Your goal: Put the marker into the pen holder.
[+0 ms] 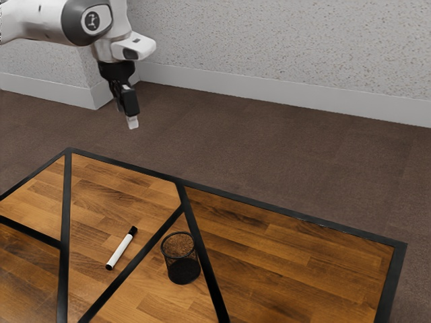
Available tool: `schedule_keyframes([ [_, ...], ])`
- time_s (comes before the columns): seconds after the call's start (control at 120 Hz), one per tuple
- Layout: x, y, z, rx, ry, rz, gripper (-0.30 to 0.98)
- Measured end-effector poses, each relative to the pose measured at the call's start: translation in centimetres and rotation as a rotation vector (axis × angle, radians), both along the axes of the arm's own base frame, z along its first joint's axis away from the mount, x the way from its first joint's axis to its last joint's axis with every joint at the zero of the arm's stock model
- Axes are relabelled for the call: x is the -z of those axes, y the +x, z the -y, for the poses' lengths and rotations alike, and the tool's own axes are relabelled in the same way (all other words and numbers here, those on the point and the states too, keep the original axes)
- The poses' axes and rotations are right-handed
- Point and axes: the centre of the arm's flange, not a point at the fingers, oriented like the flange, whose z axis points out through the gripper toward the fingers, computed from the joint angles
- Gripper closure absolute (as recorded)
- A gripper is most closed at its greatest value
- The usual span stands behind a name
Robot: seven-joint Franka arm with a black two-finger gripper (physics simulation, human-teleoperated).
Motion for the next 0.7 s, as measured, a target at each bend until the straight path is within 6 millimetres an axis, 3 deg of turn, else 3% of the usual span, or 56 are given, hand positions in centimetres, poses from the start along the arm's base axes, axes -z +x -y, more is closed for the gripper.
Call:
schedule_keyframes([
  [0.233,0.9,-0.3,0.1,0.054,0.000,-0.020,0.00],
  [0.317,6.5,-1.6,-0.6,0.012,-0.013,-0.077,0.00],
  [0.433,10.5,-2.3,-2.6,-0.060,-0.015,-0.080,0.00],
  [0.5,14.1,-4.6,-4.0,-0.135,-0.014,-0.109,0.00],
  [0.633,16.4,-5.9,-6.9,-0.279,-0.012,-0.088,0.00],
  [0.7,18.4,-6.7,-8.1,-0.347,-0.011,-0.076,0.00],
])
